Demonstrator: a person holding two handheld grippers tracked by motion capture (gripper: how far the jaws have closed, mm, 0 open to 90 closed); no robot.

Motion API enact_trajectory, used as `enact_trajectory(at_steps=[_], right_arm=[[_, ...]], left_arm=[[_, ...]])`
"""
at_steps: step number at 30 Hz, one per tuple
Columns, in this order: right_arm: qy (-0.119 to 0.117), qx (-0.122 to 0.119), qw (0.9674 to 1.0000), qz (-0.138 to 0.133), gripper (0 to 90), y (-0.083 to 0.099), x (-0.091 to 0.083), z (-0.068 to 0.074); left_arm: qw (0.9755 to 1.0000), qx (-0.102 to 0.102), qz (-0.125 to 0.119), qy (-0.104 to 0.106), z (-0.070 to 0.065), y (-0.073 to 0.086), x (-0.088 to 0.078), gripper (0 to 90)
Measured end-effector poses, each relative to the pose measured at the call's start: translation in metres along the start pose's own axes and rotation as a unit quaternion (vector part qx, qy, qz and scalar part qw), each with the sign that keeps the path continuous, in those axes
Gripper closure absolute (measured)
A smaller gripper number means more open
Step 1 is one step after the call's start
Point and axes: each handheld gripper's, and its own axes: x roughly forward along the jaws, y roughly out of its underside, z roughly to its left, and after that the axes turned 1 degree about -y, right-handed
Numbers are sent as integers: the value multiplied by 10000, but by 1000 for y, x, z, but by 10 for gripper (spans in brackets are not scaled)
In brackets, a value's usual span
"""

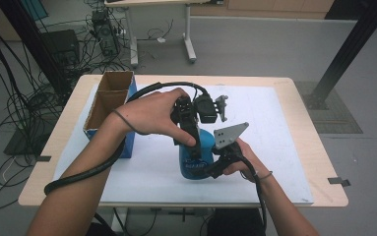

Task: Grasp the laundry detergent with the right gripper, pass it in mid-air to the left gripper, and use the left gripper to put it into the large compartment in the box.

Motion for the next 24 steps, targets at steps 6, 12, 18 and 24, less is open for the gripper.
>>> enact_trajectory(at_steps=[6,12,18,24], right_arm=[[-26,-23,10000,-12,403,-2,0,1],[-24,-79,10000,-19,403,-3,0,2],[-26,-115,9999,-40,403,-4,-1,3],[-42,-106,9999,-47,403,-4,-1,4]], left_arm=[[9999,30,88,-46,-1,-2,2,85],[9999,56,136,-73,-1,-2,5,113],[9996,76,247,-62,-3,-3,9,130],[9995,105,303,-25,-2,-5,10,189]])
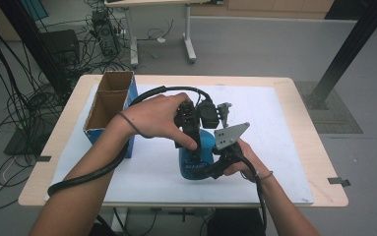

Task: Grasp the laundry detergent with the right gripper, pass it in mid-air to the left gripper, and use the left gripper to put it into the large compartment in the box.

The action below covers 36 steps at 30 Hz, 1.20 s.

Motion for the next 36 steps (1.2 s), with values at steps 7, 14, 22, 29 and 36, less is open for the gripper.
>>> enact_trajectory(at_steps=[7,14,22,29,36], right_arm=[[7,-10,10000,-8,403,0,0,0],[1,0,10000,-2,403,0,1,0],[-4,7,10000,9,403,0,1,0],[6,-29,10000,-7,403,0,0,-1],[6,-27,10000,9,403,0,1,0]], left_arm=[[9999,-65,11,129,5,2,5,253],[9998,-84,8,165,5,1,5,313],[9997,-101,10,217,5,-1,5,367],[9999,-85,-14,149,4,-1,4,371],[9999,-90,25,131,2,-1,5,371]])
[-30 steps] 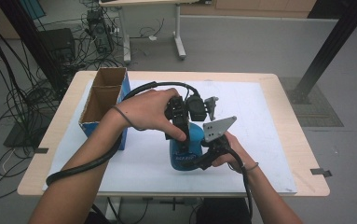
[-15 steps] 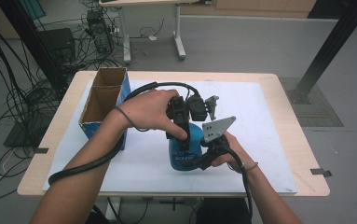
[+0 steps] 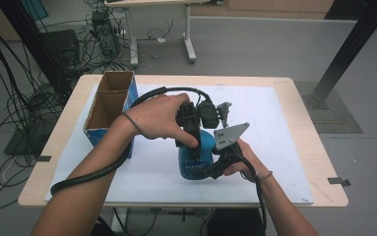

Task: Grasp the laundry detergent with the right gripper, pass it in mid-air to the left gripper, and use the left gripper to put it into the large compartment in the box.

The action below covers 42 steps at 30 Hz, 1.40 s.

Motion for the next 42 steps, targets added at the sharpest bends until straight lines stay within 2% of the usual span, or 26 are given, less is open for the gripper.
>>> enact_trajectory(at_steps=[42], right_arm=[[24,-21,10000,-45,403,0,-3,1]], left_arm=[[10000,39,-17,-47,-3,-2,-3,371]])
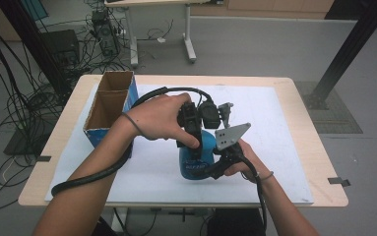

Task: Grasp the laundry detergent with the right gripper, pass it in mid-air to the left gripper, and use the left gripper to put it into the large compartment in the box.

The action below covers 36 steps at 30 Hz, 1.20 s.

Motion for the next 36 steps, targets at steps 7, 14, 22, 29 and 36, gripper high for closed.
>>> enact_trajectory(at_steps=[7,14,22,29,36], right_arm=[[-2,-17,10000,24,403,0,0,-1],[-10,19,10000,11,403,0,1,-1],[-6,3,10000,11,403,0,1,-2],[-18,-7,10000,23,403,0,1,-2],[-29,7,10000,-10,403,0,1,-2]], left_arm=[[10000,-11,20,19,1,0,1,371],[10000,-14,-20,10,1,1,1,371],[10000,-15,-21,5,1,1,1,371],[10000,-15,-29,5,1,2,1,371],[10000,-29,-30,-15,1,2,0,371]])
